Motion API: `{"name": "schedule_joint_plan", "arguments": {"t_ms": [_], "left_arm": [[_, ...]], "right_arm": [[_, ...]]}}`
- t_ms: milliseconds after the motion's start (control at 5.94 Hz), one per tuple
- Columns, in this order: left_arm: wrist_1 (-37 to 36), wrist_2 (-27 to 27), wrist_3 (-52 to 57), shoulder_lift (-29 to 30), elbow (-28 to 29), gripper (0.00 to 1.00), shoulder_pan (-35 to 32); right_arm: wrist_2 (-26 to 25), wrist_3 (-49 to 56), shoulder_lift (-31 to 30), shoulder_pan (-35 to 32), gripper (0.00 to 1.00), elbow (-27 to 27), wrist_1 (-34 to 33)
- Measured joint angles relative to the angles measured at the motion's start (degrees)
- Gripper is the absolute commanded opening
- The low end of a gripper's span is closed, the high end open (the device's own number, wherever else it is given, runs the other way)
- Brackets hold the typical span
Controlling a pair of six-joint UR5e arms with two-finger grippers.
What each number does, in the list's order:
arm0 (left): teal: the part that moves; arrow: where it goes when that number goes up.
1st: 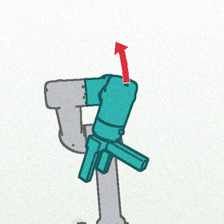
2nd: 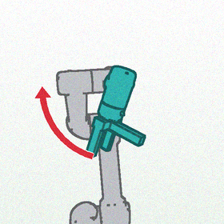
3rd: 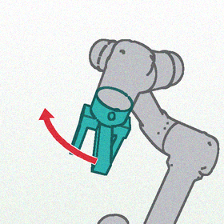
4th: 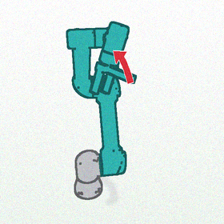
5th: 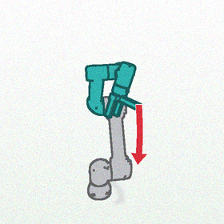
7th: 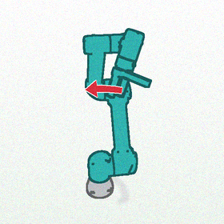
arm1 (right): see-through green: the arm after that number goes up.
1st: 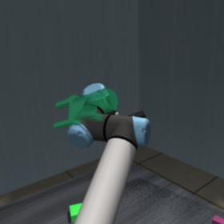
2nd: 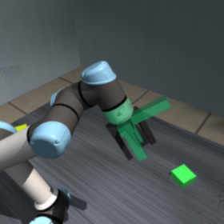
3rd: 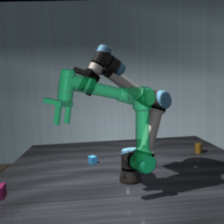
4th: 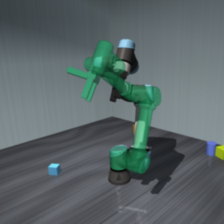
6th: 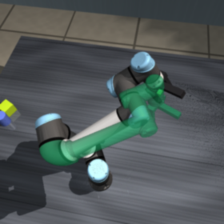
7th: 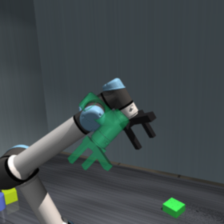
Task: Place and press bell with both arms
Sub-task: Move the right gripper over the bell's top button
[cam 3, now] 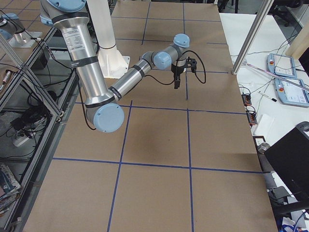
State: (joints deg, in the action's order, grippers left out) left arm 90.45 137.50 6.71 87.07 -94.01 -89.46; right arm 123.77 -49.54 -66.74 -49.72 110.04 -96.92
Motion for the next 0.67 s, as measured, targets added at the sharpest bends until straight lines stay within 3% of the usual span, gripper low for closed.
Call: {"name": "schedule_joint_plan", "arguments": {"t_ms": [168,337,505,674], "left_arm": [[0.0,-0.1,0.0,0.0,-0.1,1.00,0.0],[0.0,-0.2,0.0,0.0,-0.2,1.00,0.0],[0.0,-0.2,0.0,0.0,-0.2,1.00,0.0],[0.0,-0.1,0.0,0.0,-0.2,1.00,0.0]], "right_arm": [[-5.0,-6.2,7.7,5.5,0.92,-5.4,0.0],[-8.1,-10.2,17.3,8.9,0.39,-15.1,1.2],[-9.5,-14.5,25.3,10.8,0.09,-26.3,6.0],[-10.0,-18.2,30.1,11.7,0.03,-35.4,12.3]]}}
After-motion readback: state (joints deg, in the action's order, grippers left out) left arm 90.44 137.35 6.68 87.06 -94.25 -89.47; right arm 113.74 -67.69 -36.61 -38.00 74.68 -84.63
